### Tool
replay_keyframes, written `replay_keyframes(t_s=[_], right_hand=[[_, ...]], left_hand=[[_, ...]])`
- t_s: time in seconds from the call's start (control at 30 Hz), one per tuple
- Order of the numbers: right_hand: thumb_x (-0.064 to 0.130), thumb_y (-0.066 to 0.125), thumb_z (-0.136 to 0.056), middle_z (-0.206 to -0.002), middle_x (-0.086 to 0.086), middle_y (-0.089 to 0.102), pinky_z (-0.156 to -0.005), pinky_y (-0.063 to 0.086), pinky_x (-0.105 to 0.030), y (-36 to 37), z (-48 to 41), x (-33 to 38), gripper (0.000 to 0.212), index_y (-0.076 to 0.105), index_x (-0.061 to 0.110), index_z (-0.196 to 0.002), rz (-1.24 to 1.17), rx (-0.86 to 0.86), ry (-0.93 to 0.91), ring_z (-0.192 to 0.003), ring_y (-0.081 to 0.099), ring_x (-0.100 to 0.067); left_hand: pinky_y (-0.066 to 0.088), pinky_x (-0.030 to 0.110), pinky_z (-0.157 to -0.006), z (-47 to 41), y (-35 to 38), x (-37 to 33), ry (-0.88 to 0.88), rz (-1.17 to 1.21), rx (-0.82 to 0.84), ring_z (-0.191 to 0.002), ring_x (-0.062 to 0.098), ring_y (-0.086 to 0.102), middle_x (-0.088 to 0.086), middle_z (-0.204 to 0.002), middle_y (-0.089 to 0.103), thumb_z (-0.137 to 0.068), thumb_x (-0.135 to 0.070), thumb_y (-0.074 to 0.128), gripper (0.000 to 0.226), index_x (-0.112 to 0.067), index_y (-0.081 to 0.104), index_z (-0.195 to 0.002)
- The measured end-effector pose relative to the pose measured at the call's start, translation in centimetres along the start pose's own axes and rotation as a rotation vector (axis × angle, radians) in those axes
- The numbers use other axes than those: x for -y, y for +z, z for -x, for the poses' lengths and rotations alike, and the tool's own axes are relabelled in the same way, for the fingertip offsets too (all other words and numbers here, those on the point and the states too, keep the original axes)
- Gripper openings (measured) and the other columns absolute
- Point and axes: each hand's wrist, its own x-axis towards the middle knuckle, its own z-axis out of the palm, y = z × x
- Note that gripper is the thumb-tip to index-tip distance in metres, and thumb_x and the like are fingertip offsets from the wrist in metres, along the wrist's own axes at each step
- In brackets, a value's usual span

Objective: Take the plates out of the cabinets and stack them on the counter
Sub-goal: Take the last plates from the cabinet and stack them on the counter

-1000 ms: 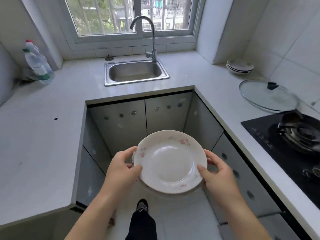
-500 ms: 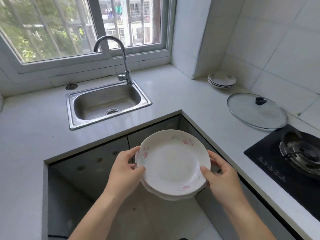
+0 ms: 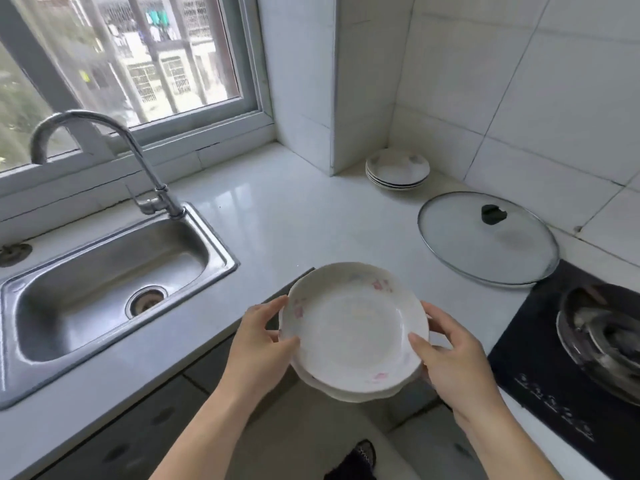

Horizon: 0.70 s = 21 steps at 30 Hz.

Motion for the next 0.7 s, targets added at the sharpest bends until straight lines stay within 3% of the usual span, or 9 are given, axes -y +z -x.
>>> replay_keyframes(t_s=[0.1,0.27,0.5,0.6,0.7], right_hand=[[0.005,0.058,-0.087,-0.108,0.019,0.061,-0.079,0.057,-0.037,-1.3,-5.1,1.5,0.044,0.059,0.038,-0.116,-0.013,-0.023,0.007,-0.078,0.068,-0.009],[0.005,0.056,-0.088,-0.108,0.019,0.061,-0.074,0.057,-0.032,-2.7,-12.3,2.9,0.044,0.059,0.039,-0.116,-0.024,-0.035,0.022,-0.076,0.068,-0.007],[0.008,0.059,-0.086,-0.106,0.02,0.061,-0.082,0.057,-0.039,-3.1,-19.5,3.5,0.042,0.06,0.041,-0.113,-0.039,-0.072,0.075,-0.075,0.068,-0.006],[0.007,0.06,-0.083,-0.105,0.016,0.062,-0.082,0.056,-0.046,-3.5,-22.6,3.8,0.041,0.063,0.04,-0.108,-0.043,-0.139,0.091,-0.074,0.068,-0.008],[0.008,0.061,-0.08,-0.104,0.015,0.063,-0.082,0.055,-0.047,-4.0,-25.4,4.4,0.041,0.064,0.04,-0.105,-0.051,-0.231,0.098,-0.082,0.069,-0.016]], left_hand=[[0.057,0.041,-0.08,-4.7,2.4,-3.0,0.038,-0.019,0.014,-0.081,0.015,0.069,0.0,-0.116,0.057,-0.07,-0.009,0.061,0.056,-0.043,0.055,-0.114],[0.056,0.043,-0.082,-11.2,5.6,-6.1,0.03,-0.058,-0.005,-0.091,0.015,0.066,-0.012,-0.124,0.048,-0.077,0.001,0.06,0.058,-0.026,0.052,-0.128],[0.056,0.041,-0.081,-18.9,8.1,-9.0,0.007,-0.124,0.08,-0.081,0.014,0.069,-0.002,-0.124,0.054,-0.073,-0.003,0.061,0.058,-0.029,0.055,-0.126],[0.057,0.04,-0.076,-22.6,9.8,-10.4,0.011,-0.123,0.152,-0.069,0.01,0.069,-0.002,-0.124,0.055,-0.073,-0.002,0.058,0.052,-0.032,0.06,-0.115],[0.058,0.046,-0.077,-26.3,11.5,-12.6,0.013,-0.133,0.27,-0.069,0.015,0.07,-0.002,-0.112,0.064,-0.065,-0.008,0.056,0.048,-0.047,0.063,-0.092]])
